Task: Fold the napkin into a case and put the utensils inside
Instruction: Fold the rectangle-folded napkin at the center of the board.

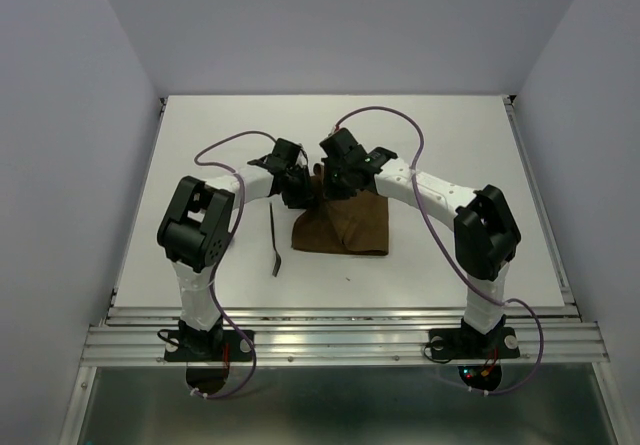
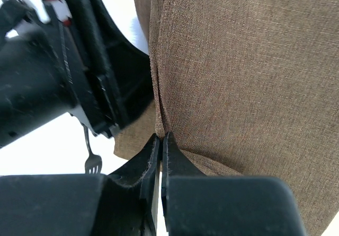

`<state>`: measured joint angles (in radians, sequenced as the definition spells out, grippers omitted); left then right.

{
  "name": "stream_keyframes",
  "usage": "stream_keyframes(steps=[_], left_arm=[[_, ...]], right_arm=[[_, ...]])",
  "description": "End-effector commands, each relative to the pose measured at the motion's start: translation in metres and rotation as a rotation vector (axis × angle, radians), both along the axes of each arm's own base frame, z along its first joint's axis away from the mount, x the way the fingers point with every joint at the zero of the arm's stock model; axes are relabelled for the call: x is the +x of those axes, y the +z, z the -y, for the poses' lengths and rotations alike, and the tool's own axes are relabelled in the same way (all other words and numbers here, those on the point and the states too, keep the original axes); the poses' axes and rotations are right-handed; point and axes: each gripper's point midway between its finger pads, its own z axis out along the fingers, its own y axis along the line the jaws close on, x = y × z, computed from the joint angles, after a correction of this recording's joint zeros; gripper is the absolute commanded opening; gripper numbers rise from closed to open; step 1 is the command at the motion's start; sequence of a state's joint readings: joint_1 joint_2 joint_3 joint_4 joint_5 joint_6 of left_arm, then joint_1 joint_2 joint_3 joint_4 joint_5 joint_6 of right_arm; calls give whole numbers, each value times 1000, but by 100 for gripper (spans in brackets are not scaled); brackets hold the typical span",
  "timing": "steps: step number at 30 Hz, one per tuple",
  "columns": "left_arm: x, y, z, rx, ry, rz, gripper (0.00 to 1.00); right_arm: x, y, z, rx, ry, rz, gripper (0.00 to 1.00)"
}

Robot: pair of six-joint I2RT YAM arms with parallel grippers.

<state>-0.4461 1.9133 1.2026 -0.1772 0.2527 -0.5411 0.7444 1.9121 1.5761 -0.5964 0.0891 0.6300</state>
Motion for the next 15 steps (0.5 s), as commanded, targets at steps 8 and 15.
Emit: stream_keyframes(steps=[8,15], left_arm=[[-17,20,-23,58,27,-20,38],[-12,18,-54,104,69,-20,30]], right_arm=[[10,31,-17,115,-12,54,1],[10,27,-17,111,-11,47,1]])
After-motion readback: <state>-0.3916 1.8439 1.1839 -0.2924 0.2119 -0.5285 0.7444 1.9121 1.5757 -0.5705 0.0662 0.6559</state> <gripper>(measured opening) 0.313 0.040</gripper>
